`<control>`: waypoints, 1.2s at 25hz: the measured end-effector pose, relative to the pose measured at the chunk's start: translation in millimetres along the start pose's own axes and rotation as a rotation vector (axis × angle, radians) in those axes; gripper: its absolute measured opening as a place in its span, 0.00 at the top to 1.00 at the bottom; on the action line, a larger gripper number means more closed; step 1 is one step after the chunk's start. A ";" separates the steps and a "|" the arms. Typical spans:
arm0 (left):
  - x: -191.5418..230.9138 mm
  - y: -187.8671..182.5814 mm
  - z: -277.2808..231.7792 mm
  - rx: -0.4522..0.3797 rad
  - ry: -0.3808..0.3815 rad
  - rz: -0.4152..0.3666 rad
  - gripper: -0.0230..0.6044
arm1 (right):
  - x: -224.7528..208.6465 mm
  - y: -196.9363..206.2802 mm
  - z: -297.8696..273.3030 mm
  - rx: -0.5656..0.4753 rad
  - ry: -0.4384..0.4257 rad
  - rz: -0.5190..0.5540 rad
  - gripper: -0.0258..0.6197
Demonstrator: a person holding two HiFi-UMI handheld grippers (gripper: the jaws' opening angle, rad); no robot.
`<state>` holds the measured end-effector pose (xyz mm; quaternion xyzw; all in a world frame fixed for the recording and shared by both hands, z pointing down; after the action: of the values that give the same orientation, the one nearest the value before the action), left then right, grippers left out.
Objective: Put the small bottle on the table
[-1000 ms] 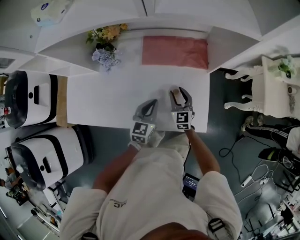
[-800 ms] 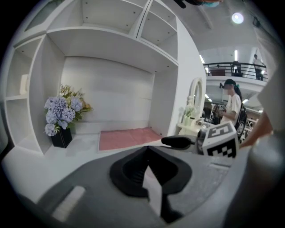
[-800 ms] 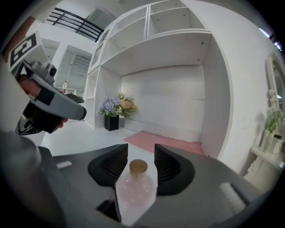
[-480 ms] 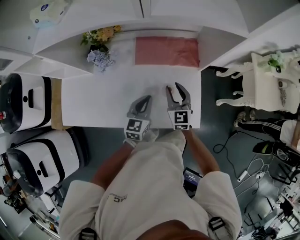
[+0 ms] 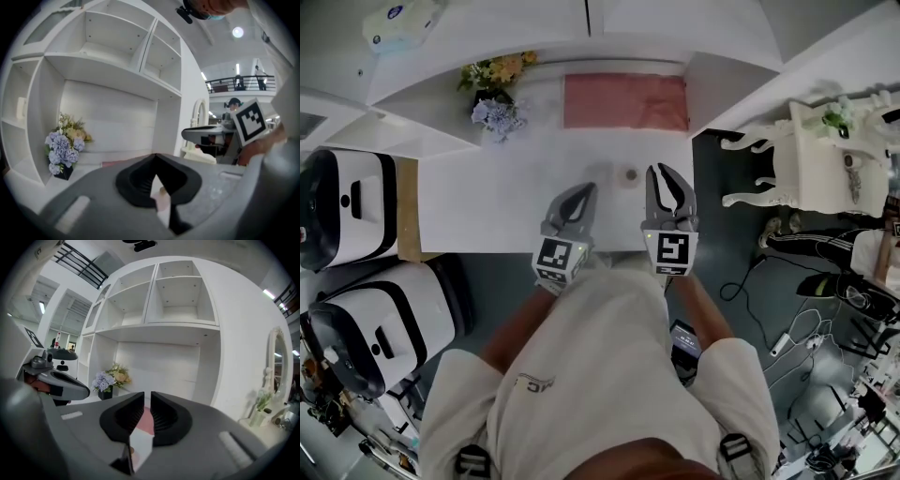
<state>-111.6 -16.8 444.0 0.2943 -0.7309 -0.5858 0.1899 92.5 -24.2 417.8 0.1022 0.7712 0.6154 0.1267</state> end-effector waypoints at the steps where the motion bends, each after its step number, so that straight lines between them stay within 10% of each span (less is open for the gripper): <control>1: 1.0 -7.6 3.0 -0.014 0.001 0.007 0.96 | -0.7 -5.4 4.3 -0.001 0.010 -0.007 0.91; 30: -0.4 -91.7 59.3 -0.171 0.058 0.065 0.96 | 19.6 -75.2 95.3 -0.122 -0.008 -0.100 0.96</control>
<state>-129.1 14.7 340.9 0.2701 -0.6815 -0.6308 0.2543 104.4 53.3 323.1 0.0583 0.7359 0.6537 0.1665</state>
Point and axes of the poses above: the fingertips, and each gripper's own axes: z backward along the fingers, x to its left, y out of its underside, the point moved 10 cm from there along z, backward along the fingers, and after that the axes turned 11 degrees about -z, right-handed, at the moved point
